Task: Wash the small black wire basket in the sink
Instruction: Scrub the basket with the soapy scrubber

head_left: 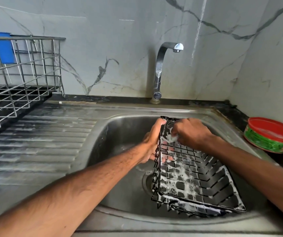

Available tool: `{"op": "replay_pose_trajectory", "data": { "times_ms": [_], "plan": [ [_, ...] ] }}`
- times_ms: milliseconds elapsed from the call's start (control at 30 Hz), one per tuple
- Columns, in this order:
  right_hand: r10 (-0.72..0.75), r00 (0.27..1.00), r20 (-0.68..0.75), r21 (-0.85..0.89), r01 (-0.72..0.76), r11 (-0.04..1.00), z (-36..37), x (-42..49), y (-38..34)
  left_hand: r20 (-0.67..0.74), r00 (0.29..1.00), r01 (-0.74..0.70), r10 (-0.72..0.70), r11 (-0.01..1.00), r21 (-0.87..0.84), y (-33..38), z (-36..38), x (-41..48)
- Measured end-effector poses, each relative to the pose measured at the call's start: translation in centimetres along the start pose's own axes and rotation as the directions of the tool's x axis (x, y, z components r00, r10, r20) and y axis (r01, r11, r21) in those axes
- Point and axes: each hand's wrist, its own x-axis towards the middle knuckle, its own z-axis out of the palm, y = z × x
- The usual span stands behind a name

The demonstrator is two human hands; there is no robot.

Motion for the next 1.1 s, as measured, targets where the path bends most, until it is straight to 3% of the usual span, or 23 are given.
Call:
{"op": "replay_pose_trajectory", "data": {
  "times_ms": [200, 267, 400, 533, 600, 700, 800, 933, 1100],
  "plan": [
    [0.017, 0.947, -0.321, 0.065, 0.004, 0.998, -1.6, 0.3, 0.0, 0.048, 0.998, 0.036, -0.036, 0.999, -0.009, 1.4, 0.1, -1.8],
    [0.033, 0.962, -0.270, 0.079, -0.012, 0.997, -1.2, 0.2, -0.3, 0.008, 1.000, 0.000, -0.001, 0.999, 0.048, 1.5, 0.2, -2.1],
    [0.034, 0.999, -0.006, 0.033, -0.033, 0.999, -0.1, 0.3, -1.7, -0.022, 1.000, 0.007, -0.005, 0.994, 0.108, 1.6, 0.0, -2.6],
    [0.043, 0.979, -0.199, 0.006, -0.043, 0.999, -1.3, 0.4, -0.8, 0.045, 0.999, 0.025, -0.029, 0.997, 0.076, 1.1, 0.1, -1.3],
    [0.046, 0.960, -0.276, 0.031, -0.039, 0.999, -1.8, 0.4, -0.5, 0.004, 0.999, 0.034, -0.035, 0.997, 0.075, 1.6, 0.3, -2.2],
    [0.062, 0.992, -0.114, 0.043, -0.057, 0.997, -1.3, 0.3, -1.2, -0.001, 1.000, 0.010, -0.010, 0.996, 0.085, 1.7, 0.1, -2.5],
    [0.098, 0.995, 0.017, -0.072, -0.097, 0.993, -1.0, -0.1, -1.3, -0.007, 0.999, 0.048, -0.048, 0.994, 0.096, 1.6, -0.3, -2.1],
    [0.197, 0.976, 0.089, -0.278, -0.165, 0.946, -1.1, -0.6, -0.4, -0.089, 0.996, 0.027, -0.016, 0.991, 0.129, 1.9, -0.5, -2.1],
    [0.160, 0.986, 0.048, -0.285, -0.140, 0.948, -1.0, -0.4, -0.8, -0.115, 0.993, -0.012, 0.024, 0.994, 0.109, 1.8, -0.2, -2.3]
  ]
}}
